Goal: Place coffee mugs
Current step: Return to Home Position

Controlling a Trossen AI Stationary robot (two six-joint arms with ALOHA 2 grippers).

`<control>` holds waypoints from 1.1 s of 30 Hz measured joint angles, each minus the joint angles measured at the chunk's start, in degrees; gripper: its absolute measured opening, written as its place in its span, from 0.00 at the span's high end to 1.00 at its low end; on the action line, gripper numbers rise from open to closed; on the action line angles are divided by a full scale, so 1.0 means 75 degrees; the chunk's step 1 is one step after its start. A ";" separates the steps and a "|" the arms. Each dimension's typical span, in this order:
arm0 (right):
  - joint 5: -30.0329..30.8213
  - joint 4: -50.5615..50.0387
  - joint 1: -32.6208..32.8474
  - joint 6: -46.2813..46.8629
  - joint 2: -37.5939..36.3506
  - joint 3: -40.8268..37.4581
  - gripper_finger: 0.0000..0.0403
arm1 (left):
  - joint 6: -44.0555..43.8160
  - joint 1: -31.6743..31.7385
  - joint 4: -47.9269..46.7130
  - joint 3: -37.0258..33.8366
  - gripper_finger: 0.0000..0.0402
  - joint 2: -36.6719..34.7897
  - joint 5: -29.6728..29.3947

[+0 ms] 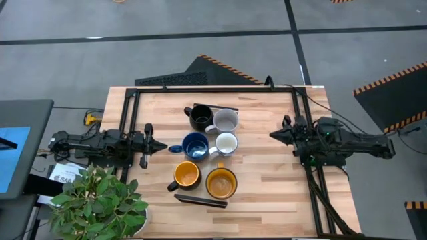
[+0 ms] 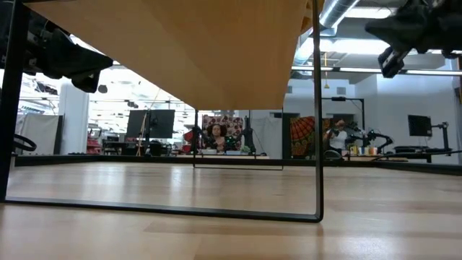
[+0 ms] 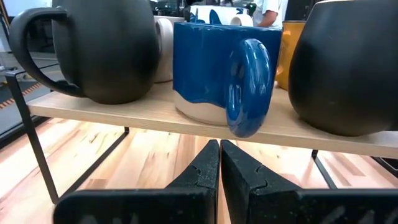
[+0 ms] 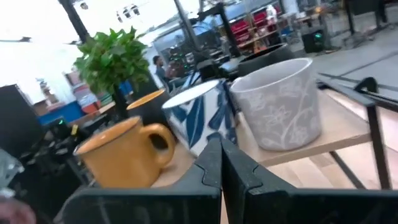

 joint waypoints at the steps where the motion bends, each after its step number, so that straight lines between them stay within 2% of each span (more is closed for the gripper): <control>1: 0.0076 -0.0008 0.0100 -0.0131 -0.0106 -0.0094 0.95 | -0.0022 0.0001 -0.0002 0.0000 1.00 0.0000 0.0000; 8: 0.0322 -0.0532 0.0210 -0.0150 -0.1215 -0.0622 0.95 | -0.0033 0.0003 0.0000 0.0000 1.00 0.0000 0.0003; 18: 0.0325 0.0102 0.0213 -0.0428 -0.1214 -0.1467 0.95 | -0.0037 0.0003 0.0002 0.0000 1.00 0.0000 0.0004; 27: 0.0340 -0.0154 0.0210 -0.1023 -0.1153 -0.1473 0.95 | -0.0037 0.0003 0.0003 0.0000 1.00 0.0000 0.0004; 33: 0.0338 -0.0177 0.0272 -0.0930 -0.0890 -0.1473 0.88 | -0.0037 0.0003 0.0000 0.0000 1.00 0.0000 0.0006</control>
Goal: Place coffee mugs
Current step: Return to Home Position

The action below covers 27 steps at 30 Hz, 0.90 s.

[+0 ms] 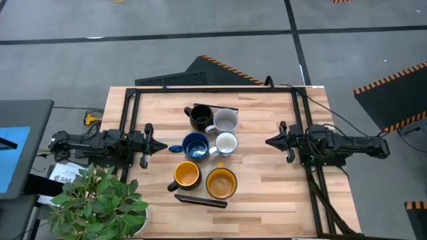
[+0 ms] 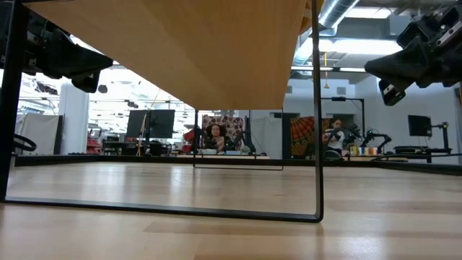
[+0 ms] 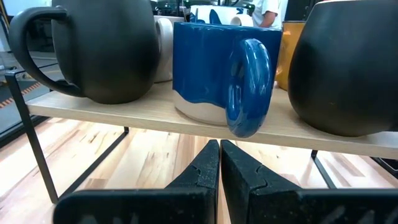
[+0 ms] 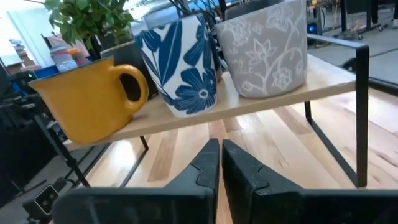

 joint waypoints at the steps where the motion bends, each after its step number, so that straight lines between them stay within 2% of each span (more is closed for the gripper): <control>1: -0.0001 0.0000 0.0000 0.0000 0.0020 -0.0001 0.88 | 0.0000 0.0000 0.0000 0.0000 1.00 0.0000 0.0000; 27: -0.0001 0.0014 -0.0003 0.0024 0.0015 -0.0015 0.86 | 0.0000 0.0000 0.0000 0.0000 1.00 0.0000 0.0000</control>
